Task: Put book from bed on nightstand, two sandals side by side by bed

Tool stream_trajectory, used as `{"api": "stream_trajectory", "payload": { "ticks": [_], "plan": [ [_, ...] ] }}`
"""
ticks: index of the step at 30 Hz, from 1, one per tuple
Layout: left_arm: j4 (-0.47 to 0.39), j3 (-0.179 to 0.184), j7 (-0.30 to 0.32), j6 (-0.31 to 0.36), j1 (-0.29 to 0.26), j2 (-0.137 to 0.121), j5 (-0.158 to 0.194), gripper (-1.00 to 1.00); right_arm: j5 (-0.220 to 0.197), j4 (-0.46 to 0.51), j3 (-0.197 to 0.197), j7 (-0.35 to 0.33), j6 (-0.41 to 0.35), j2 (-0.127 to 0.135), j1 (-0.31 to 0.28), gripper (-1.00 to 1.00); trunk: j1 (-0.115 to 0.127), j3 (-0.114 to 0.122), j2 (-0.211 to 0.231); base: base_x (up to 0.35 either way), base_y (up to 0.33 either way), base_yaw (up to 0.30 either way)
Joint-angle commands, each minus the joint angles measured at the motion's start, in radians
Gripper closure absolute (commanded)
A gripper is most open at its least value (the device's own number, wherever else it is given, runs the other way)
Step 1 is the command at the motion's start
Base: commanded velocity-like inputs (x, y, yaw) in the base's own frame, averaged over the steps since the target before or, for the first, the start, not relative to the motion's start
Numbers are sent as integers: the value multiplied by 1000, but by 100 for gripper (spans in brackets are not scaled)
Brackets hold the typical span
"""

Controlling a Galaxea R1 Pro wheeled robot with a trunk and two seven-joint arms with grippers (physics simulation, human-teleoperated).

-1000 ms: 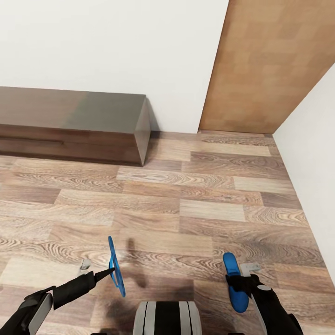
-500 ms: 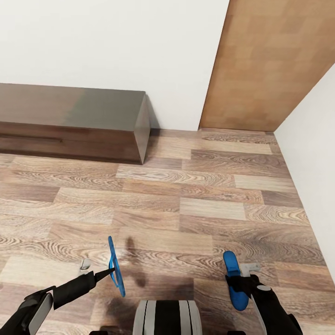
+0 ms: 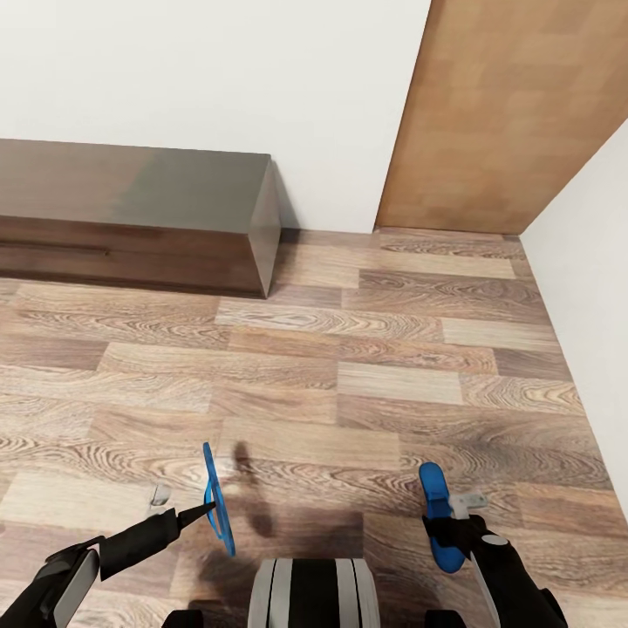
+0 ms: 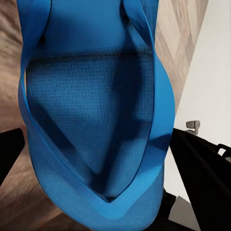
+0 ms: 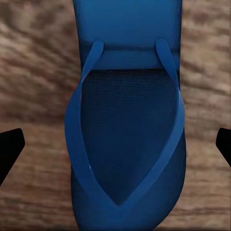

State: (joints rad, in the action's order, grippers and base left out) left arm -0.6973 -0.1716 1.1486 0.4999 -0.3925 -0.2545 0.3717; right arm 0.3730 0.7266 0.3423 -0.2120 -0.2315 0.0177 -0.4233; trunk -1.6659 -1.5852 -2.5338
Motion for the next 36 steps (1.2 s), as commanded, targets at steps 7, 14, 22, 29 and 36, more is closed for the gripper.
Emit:
{"api": "stream_trajectory", "payload": {
  "ticks": [7, 14, 22, 29, 36],
  "plan": [
    [0, 0, 2, 9, 0, 0, 5, 100, 11, 2, 4, -9, -3, -1, 0, -100, -1, -12, -1, 0, 0, 0],
    [-1, 0, 2, 9, -1, 0, 5, 100, 11, 2, 4, -9, -3, -1, 0, -100, -3, -28, -2, 0, 0, 0],
    [-1, -3, 5, 11, 0, 0, 6, 100, 11, 2, 4, -9, -4, -1, 0, -100, -3, -28, -2, 0, 0, 0],
    [-1, -3, 6, 12, 0, -2, 7, 100, 11, 4, 6, -9, -4, -1, -1, -100, -3, -28, -2, 122, 0, 0],
    [-1, -5, 7, 12, 0, -2, 7, 100, 11, 4, 6, -10, -4, 0, 0, -100, -3, -28, -2, 32, 0, 0]
  ]
}}
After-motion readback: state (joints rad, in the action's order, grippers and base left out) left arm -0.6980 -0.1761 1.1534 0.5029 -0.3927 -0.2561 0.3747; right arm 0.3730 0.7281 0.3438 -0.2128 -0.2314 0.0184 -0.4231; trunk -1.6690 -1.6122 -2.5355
